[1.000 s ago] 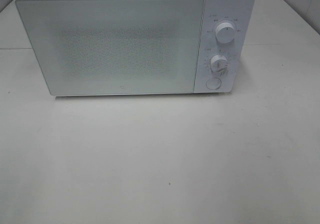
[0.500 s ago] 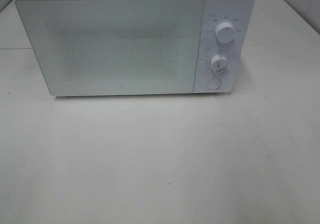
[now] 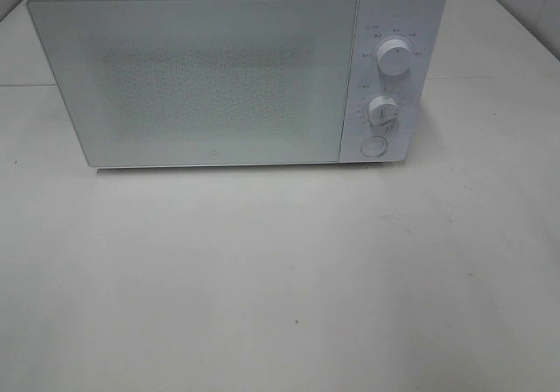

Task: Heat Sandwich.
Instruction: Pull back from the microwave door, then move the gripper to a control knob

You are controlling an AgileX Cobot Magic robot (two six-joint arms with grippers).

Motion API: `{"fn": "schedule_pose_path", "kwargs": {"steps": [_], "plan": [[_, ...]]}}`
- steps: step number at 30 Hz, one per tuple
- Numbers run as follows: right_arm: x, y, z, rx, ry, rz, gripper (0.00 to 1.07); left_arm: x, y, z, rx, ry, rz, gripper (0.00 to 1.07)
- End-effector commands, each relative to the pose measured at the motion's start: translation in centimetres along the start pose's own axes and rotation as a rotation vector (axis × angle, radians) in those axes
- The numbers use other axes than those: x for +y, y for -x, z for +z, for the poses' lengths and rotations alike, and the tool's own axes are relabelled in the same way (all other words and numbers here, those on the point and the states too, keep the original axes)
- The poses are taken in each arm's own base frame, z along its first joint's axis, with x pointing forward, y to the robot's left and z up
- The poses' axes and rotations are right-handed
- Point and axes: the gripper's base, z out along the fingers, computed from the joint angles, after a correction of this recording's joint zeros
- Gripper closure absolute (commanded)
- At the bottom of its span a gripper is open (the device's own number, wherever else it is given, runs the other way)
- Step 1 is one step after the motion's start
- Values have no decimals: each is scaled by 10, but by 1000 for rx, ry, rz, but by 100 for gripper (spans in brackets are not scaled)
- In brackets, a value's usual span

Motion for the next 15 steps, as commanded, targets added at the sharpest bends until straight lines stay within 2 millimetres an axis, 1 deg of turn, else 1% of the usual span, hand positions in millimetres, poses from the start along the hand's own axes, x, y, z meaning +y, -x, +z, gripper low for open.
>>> {"fn": "schedule_pose_path", "kwargs": {"steps": [1, 2, 3, 5, 7, 8, 9, 13, 15], "plan": [[0, 6, 12, -32, 2, 0, 32, -1, -2, -3, -27, -9, -5, 9], [0, 6, 17, -34, 3, -2, 32, -1, -2, -3, -27, -9, -5, 9], [1, 7, 26, -42, 6, -2, 32, -1, -2, -3, -27, -9, -5, 9], [1, 8, 29, -49, 7, -2, 32, -1, -2, -3, -27, -9, -5, 9], [1, 10, 40, -76, 12, -2, 32, -1, -2, -3, -27, -9, -5, 9], [2, 11, 44, -86, 14, -2, 32, -1, -2, -3, -27, -9, -5, 9], [2, 11, 44, -86, 14, -2, 32, -1, -2, -3, -27, -9, -5, 9], [3, 10, 63, -98, 22, -3, 32, -1, -2, -3, -27, -9, -5, 9], [4, 9, 65, -98, 23, -3, 32, -1, -2, -3, -27, -9, -5, 9]]}}
